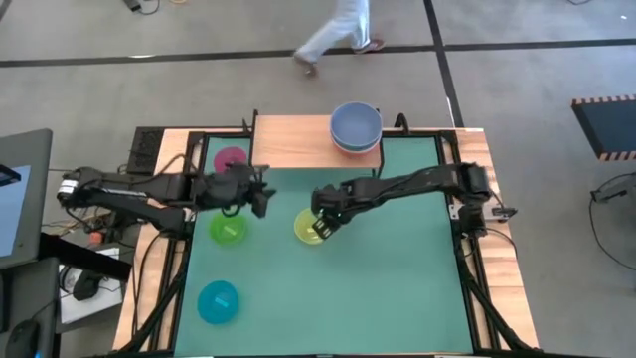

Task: Place and stack bowls onto a shelf
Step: Put the yellow bowl on the shelf

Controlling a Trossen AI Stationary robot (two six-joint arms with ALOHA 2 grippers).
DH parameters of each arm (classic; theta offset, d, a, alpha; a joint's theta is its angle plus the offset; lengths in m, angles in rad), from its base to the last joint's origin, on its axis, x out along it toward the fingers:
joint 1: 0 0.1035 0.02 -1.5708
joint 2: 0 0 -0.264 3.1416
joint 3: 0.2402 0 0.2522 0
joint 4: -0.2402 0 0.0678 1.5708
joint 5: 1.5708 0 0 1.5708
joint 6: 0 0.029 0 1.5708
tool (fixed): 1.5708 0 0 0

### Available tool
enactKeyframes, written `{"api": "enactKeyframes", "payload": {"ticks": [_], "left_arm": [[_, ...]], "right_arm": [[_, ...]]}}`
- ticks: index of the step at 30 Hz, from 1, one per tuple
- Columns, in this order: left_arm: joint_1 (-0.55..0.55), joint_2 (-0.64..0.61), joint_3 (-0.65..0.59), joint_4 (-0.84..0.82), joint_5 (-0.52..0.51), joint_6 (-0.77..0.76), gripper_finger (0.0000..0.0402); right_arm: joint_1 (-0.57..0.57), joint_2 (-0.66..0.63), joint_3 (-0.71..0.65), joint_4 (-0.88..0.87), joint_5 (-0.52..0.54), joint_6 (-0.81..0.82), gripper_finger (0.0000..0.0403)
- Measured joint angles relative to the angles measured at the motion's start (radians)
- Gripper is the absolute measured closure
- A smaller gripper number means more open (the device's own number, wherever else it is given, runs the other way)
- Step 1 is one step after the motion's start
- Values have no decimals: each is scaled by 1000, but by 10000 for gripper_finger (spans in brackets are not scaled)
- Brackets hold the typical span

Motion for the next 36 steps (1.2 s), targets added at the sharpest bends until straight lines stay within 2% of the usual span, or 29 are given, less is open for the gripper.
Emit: {"api": "enactKeyframes", "payload": {"ticks": [5, 11, 14, 19, 20, 26, 36], "left_arm": [[-104, 32, -37, -9, -54, -112, 221], [-160, 72, -37, -26, -92, -139, 221], [-160, 96, -37, -27, -90, -138, 221], [-154, 137, -37, -27, -86, -119, 221], [-154, 145, -37, -26, -86, -116, 221], [-152, 163, -37, 9, -44, -45, 221], [-152, 163, -37, 176, 15, 103, 221]], "right_arm": [[7, 78, 0, 10, -5, 4, 253], [8, 93, 1, 56, -6, -15, 265], [6, 93, 1, 101, -1, -38, 294], [-5, 93, 1, 138, 3, -76, 377], [-4, 92, 1, 146, 5, -87, 381], [26, 35, 1, 160, 67, -118, 375], [65, -68, 1, 250, 190, -198, 379]]}}
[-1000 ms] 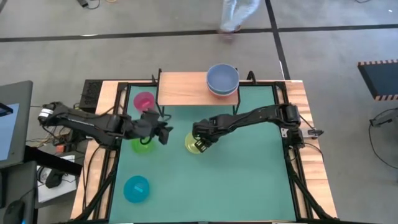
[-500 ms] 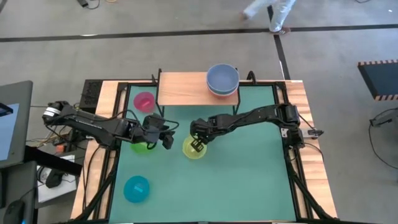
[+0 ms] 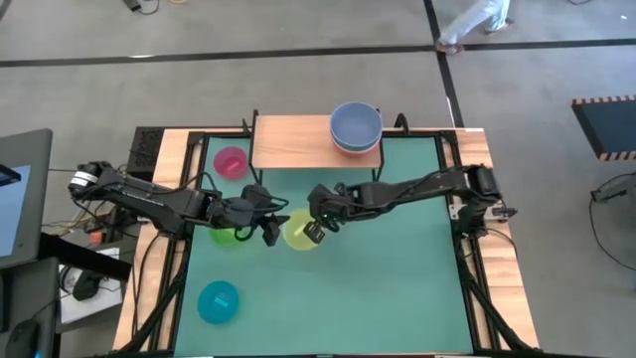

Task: Place and stack bowls onto a shelf
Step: Put the yellow bowl on the shelf

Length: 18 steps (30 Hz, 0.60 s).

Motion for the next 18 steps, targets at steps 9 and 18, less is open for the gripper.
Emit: {"api": "enactKeyframes", "payload": {"ticks": [9, 18], "left_arm": [[25, 0, 0, -27, 7, 0, 266], [45, -1, 2, -35, 62, -2, 385]], "right_arm": [[49, -8, 51, 14, 73, -123, 377], [70, -5, 138, -11, 110, -181, 372]]}}
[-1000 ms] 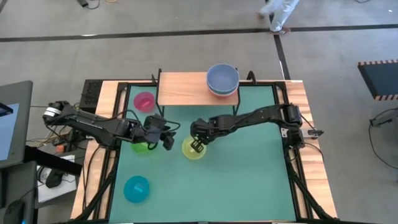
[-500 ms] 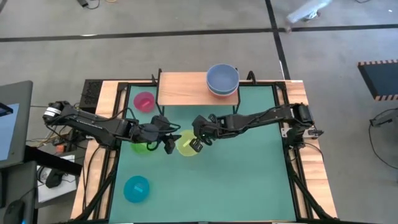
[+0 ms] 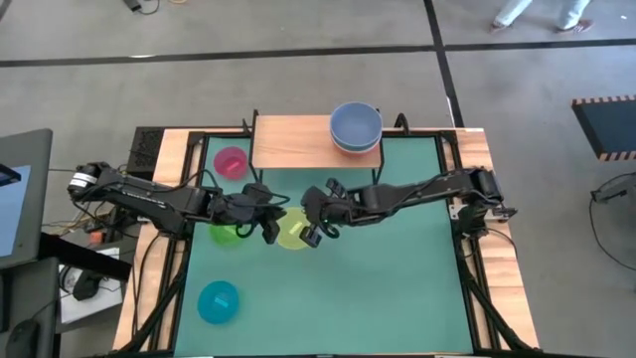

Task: Place and stack bowls onto a shelf
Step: Put the yellow bowl on the shelf

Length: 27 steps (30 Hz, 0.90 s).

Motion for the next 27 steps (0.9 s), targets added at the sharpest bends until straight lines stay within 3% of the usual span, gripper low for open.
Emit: {"api": "enactKeyframes", "payload": {"ticks": [5, 11, 16, 20, 24, 27], "left_arm": [[2, 2, 20, -33, -22, -1, 400], [94, 1, 138, -225, -100, 72, 401], [275, 2, 242, -322, -78, 211, 401], [464, 2, 293, -322, -3, 308, 401], [649, 1, 307, -288, 68, 338, 401], [751, 19, 307, -278, 63, 315, 401]], "right_arm": [[1, -1, 68, -48, -5, 0, 334], [2, -2, 207, -175, -6, 3, 273], [5, -3, 335, -315, 50, 32, 242], [5, -3, 409, -406, 60, 61, 238], [5, -3, 443, -475, 60, 119, 242], [5, -3, 442, -508, 60, 156, 243]]}}
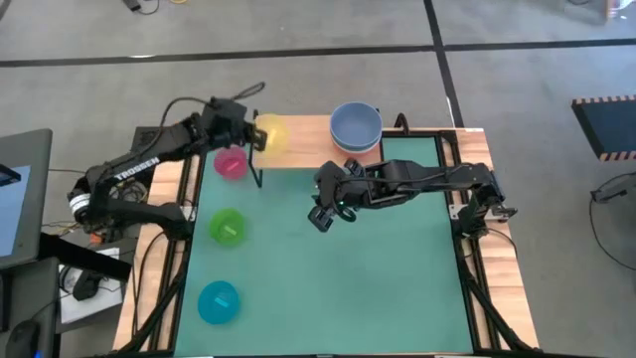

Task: Place and stack bowls onto a shelf
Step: Put the yellow bowl on the shelf

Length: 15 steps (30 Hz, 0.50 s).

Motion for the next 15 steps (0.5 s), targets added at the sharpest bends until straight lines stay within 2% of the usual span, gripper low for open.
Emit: {"api": "enactKeyframes", "payload": {"ticks": [3, 8, 15], "left_arm": [[67, 45, 0, 52, 55, 13, 401], [119, 156, 0, 161, 143, 34, 401], [175, 282, 64, 133, 199, 38, 396]], "right_arm": [[0, 0, 0, -28, 12, 33, 243], [0, 0, -1, -37, 28, 66, 243], [-1, 0, -1, -79, 63, 136, 243]]}}
